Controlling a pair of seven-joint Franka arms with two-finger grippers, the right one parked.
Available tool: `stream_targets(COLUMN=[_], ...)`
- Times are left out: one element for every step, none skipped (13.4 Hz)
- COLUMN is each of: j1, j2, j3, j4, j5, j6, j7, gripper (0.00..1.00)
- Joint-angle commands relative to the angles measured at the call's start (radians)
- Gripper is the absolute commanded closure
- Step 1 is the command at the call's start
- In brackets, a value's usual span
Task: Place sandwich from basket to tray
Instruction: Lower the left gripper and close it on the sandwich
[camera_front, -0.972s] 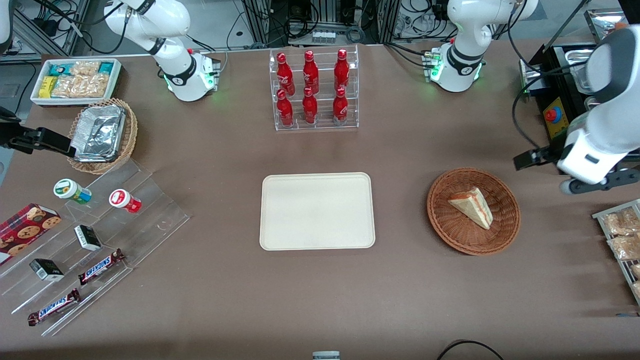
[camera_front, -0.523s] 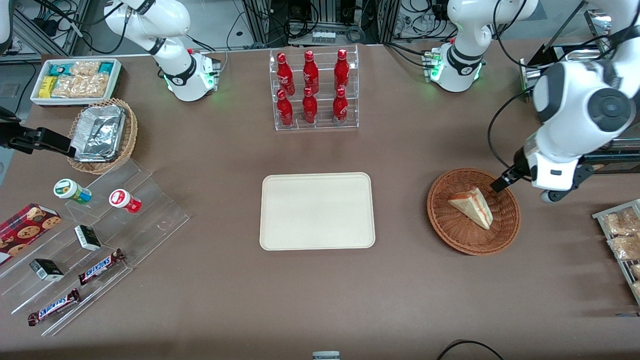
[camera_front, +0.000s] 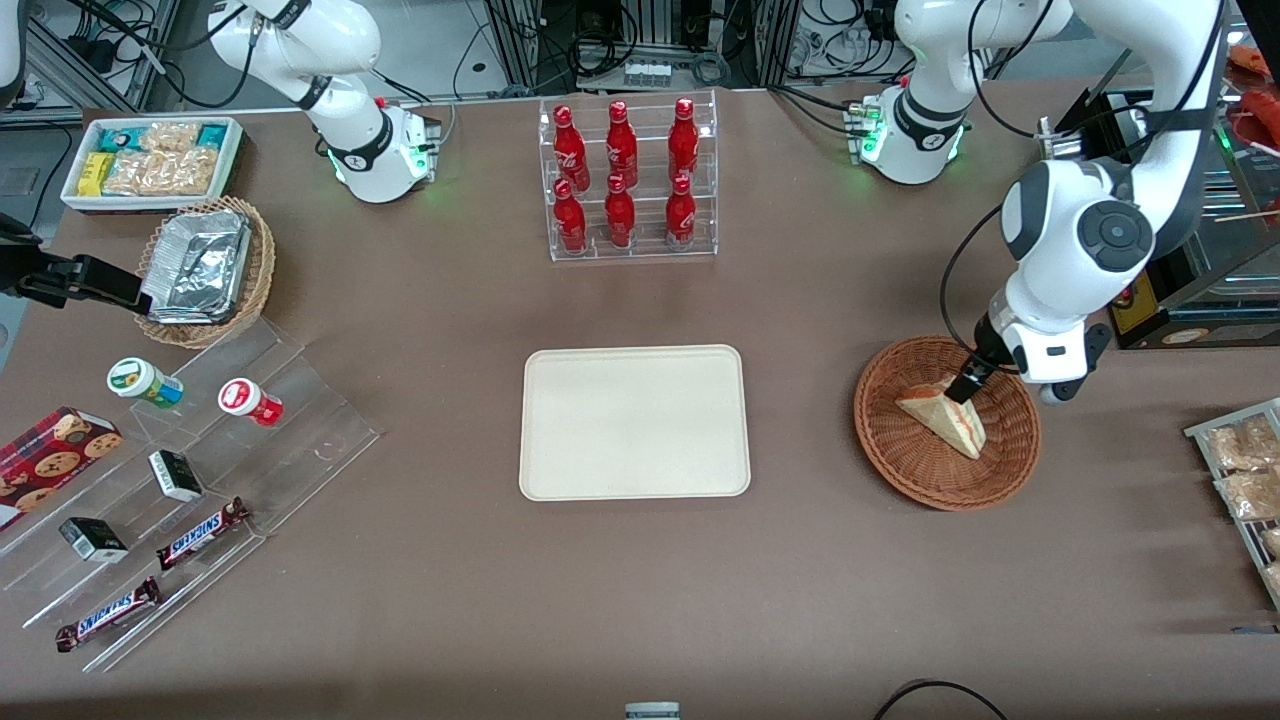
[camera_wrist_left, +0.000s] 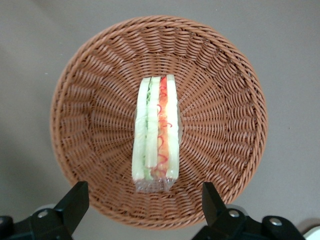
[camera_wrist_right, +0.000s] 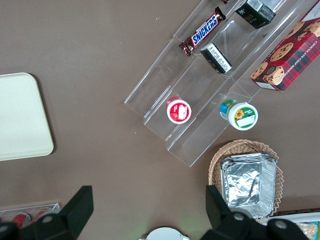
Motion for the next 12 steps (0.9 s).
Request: stream_targets(j1=[-0.003, -0.003, -0.003, -0.003, -0.003, -0.003, -0.003, -0.003, -0.003, -0.003, -0.003, -0.003], j2=[0.043, 0.061, 0.075, 0.087, 0.092, 0.106, 0.116, 0.124, 0.132, 0.146, 0.152, 0.152], j3=[0.001, 0.001, 0.001, 0.001, 0.001, 0.001, 0.001, 0.001, 0.003, 0.003, 0.004, 0.004], j4=[-0.024, -0.026, -0.026, -0.024, -0.024, -0.024, -0.024, -0.024, -0.024, -0.023, -0.023, -0.023], j5=[0.009, 0.013, 0.016, 0.018, 0.018, 0.018, 0.025, 0.045, 0.053, 0.053, 0.053, 0.053], j6=[0.085, 0.122, 0.136, 0.142, 0.162, 0.171, 0.174, 0.177, 0.177, 0.179, 0.183, 0.183], j7=[-0.025, -0.023, -0.022, -0.022, -0.022, -0.02, -0.02, -0.022, -0.02, -0.022, -0.022, -0.022], gripper=[0.0, 0.0, 0.0, 0.0, 0.0, 0.0, 0.0, 0.0, 0.0, 0.0, 0.0, 0.01])
